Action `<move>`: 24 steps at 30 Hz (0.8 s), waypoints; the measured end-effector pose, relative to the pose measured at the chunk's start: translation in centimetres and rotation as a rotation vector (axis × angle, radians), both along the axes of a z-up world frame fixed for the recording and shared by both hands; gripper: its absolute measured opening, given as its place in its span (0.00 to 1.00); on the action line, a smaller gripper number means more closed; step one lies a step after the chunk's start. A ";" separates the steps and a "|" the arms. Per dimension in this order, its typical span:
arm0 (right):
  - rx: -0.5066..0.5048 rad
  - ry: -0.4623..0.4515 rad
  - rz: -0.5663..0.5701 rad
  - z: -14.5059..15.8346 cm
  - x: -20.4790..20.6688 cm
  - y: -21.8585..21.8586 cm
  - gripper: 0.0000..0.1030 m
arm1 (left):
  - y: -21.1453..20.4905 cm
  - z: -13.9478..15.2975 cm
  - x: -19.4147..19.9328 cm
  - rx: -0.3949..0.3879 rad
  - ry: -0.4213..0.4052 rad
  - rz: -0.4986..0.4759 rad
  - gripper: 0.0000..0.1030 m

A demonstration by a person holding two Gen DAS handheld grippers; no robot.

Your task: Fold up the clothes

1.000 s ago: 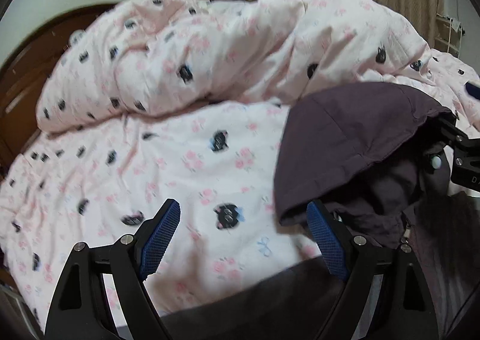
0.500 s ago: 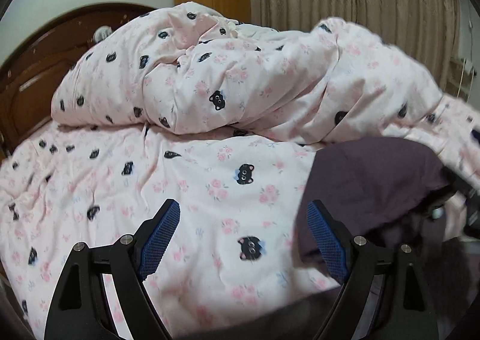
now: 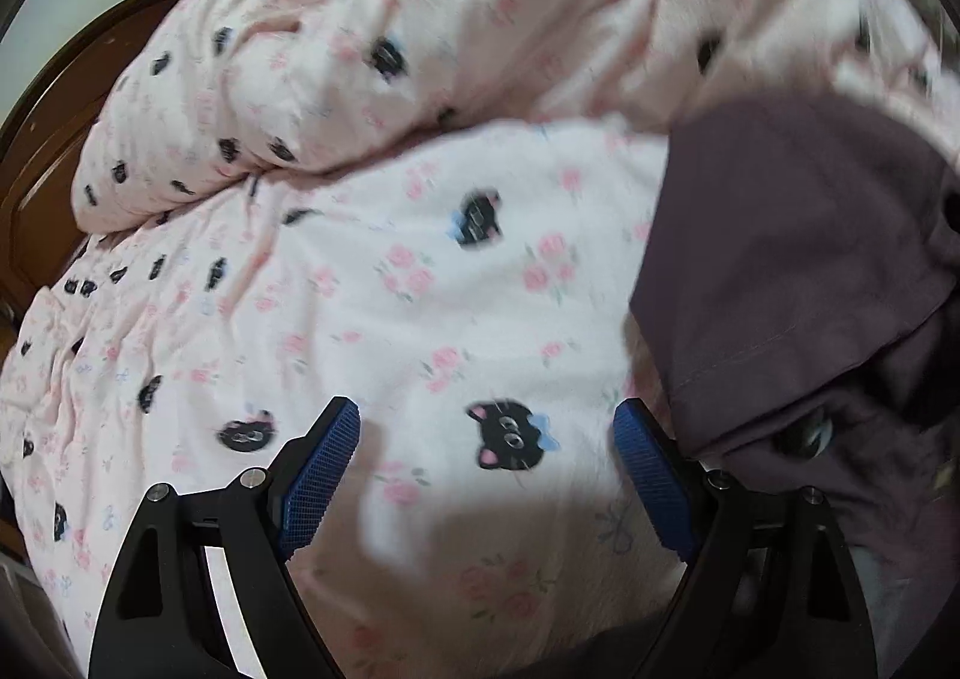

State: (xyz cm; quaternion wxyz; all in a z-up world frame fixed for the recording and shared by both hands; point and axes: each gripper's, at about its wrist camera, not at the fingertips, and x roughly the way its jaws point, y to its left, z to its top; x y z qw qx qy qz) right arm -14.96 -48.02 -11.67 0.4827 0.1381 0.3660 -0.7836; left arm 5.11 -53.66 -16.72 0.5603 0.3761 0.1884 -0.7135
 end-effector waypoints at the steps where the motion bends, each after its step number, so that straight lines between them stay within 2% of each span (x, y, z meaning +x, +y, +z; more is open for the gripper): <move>1: -0.037 -0.016 0.009 1.1 0.2 1.3 1.00 | 0.4 1.1 0.6 -0.029 0.028 0.013 0.82; 3: -0.097 -0.048 0.021 3.0 0.5 3.8 1.00 | 1.3 3.1 2.0 -0.079 0.078 0.033 0.82; 6: -0.130 -0.125 0.026 4.7 1.3 8.3 1.00 | 3.3 5.7 5.0 -0.132 0.164 0.068 0.82; 10: -0.100 -0.231 0.020 4.6 3.2 15.0 1.00 | 5.8 7.5 8.3 -0.118 0.237 0.062 0.82; 12: -0.074 -0.275 0.024 4.0 4.3 17.9 1.00 | 7.8 7.9 9.7 -0.116 0.236 0.053 0.82; 16: -0.038 -0.329 0.032 1.8 7.6 23.7 1.00 | 13.3 7.2 14.4 -0.113 0.235 0.061 0.82; 20: -0.064 -0.361 0.034 0.2 10.4 28.9 1.00 | 17.8 5.5 19.2 -0.128 0.235 0.081 0.82; 24: -0.096 -0.303 0.059 -0.8 13.0 31.1 1.00 | 21.4 3.8 23.3 -0.193 0.236 0.097 0.82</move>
